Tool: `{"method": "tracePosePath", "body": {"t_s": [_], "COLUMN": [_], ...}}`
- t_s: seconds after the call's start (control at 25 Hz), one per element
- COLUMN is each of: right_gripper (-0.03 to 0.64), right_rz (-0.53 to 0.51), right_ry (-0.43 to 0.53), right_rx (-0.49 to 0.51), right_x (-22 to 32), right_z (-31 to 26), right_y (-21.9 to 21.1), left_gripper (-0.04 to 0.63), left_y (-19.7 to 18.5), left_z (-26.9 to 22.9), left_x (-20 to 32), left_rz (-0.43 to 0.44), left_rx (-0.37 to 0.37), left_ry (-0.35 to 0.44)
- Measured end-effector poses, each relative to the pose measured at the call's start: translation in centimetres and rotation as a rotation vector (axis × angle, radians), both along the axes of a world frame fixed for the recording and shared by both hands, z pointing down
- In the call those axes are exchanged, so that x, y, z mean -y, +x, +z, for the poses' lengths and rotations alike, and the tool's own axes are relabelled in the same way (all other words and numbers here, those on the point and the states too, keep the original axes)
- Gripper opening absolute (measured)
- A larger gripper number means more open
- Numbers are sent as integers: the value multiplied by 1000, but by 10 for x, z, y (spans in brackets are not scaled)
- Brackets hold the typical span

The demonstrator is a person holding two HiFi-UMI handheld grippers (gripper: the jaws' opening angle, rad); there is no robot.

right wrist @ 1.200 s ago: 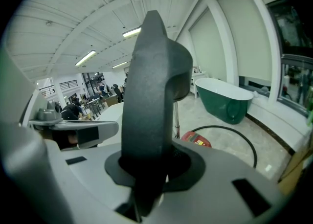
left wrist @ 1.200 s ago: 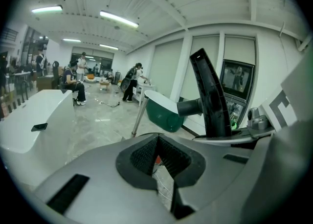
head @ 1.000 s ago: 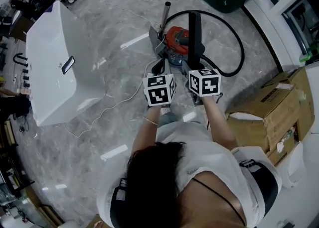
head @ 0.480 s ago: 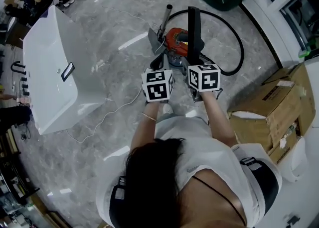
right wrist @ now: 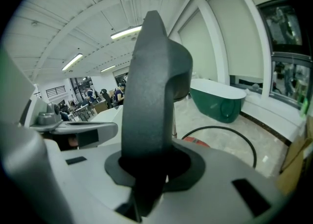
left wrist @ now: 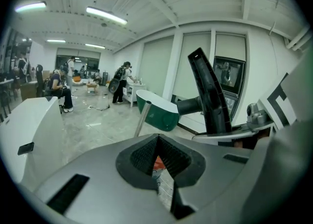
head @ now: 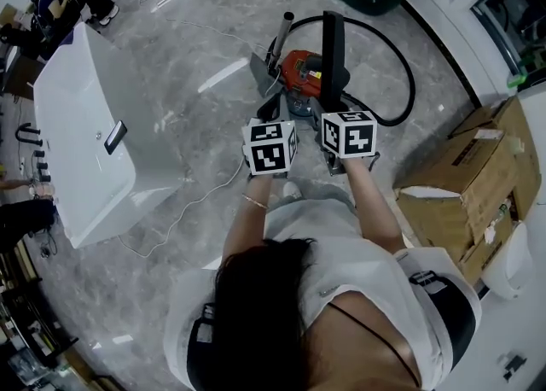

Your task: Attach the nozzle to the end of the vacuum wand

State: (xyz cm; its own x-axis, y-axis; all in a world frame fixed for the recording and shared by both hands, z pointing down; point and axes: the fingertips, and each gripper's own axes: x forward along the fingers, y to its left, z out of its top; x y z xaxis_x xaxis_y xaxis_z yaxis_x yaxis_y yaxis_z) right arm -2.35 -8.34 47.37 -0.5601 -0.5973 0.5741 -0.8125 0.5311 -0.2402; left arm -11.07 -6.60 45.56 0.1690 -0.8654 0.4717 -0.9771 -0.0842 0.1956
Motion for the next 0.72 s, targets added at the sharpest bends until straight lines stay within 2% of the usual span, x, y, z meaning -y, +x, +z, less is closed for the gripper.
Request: {"method": "tracePosePath", "body": {"t_s": [0.2, 0.72], "right_gripper": [84, 84], "right_rz": [21, 19], "right_ry": [-9, 3], "right_rx": [-7, -39], "right_x": [2, 22], "right_z": [0, 1], "right_y": [-5, -4], "left_gripper": [3, 3], "left_y": [-5, -7], "left_z": [2, 2], "left_x": [2, 20], "left_rz": [19, -6], "left_rx": [-4, -15], "left_ry": [-8, 1]}}
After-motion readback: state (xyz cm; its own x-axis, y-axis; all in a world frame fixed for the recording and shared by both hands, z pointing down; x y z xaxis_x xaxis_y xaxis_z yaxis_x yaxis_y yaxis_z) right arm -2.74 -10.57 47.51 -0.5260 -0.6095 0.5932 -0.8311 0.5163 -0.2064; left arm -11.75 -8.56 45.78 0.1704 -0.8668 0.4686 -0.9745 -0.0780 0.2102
